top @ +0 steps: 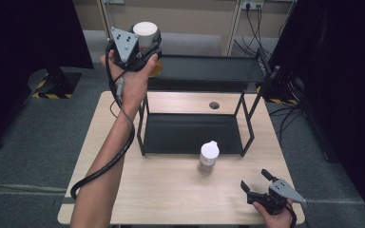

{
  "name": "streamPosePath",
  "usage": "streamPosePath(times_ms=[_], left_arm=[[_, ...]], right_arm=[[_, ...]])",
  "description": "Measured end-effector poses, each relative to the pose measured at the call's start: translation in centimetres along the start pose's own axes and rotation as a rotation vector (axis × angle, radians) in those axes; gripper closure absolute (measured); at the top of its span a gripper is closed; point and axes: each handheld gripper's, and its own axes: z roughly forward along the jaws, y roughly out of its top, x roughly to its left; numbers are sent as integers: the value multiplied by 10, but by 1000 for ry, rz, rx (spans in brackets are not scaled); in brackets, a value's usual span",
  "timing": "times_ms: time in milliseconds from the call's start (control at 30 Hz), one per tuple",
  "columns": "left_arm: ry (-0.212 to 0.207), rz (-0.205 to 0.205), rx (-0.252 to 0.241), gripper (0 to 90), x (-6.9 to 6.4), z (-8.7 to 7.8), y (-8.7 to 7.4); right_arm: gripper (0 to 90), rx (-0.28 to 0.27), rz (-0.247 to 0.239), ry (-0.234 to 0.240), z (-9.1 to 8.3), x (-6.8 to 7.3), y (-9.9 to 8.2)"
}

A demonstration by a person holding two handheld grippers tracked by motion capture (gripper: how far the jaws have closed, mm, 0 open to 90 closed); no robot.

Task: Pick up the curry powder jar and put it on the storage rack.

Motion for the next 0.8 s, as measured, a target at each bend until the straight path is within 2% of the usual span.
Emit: streamPosePath(times_ms=[433, 600, 700, 733, 767, 800], left_arm=[[-1, 0, 34, 331, 5, 15, -8], [-17, 7, 47, 330, 7, 18, -6], [-22, -20, 72, 323, 9, 20, -1], [-30, -32, 103, 295, 11, 21, 5], [-27, -28, 125, 255, 10, 22, 9], [-16, -17, 126, 225, 8, 22, 10]], right_arm=[[34, 0, -3, 3, 0, 0, 0], [34, 0, -6, 2, 0, 0, 0], [34, 0, -9, -1, 0, 1, 0], [33, -1, -9, -2, 0, 1, 0], [33, -1, -9, -2, 0, 1, 0], [32, 0, -8, -2, 0, 1, 0]])
